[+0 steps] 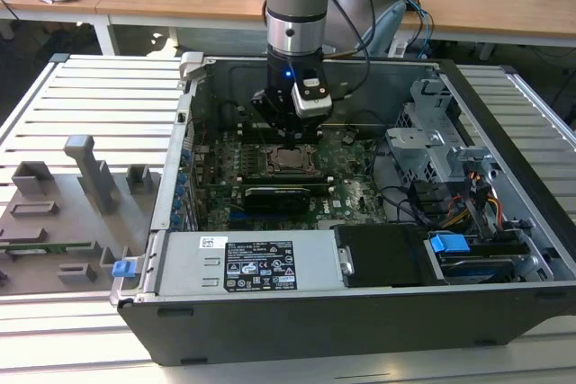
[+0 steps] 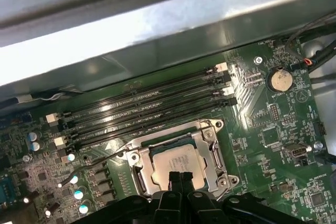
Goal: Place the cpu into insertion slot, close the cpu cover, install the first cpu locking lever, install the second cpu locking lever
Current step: 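Install the first cpu locking lever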
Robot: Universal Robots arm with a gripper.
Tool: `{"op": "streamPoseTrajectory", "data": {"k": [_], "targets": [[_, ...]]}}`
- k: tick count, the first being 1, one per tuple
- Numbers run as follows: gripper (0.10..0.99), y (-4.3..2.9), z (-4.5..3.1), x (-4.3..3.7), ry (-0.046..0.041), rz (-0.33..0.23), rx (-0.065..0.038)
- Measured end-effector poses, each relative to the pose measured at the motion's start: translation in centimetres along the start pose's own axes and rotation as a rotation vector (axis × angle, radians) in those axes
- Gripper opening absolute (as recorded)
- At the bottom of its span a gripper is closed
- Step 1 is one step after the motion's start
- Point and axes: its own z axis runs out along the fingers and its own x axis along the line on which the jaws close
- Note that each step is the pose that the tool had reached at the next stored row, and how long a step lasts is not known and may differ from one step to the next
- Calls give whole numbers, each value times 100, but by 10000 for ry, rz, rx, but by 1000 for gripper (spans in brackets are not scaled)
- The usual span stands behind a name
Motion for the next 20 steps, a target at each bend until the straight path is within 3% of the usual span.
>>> {"op": "streamPoseTrajectory", "data": {"k": [20], "targets": [[106,0,0,0,-69,-1970,-94]]}}
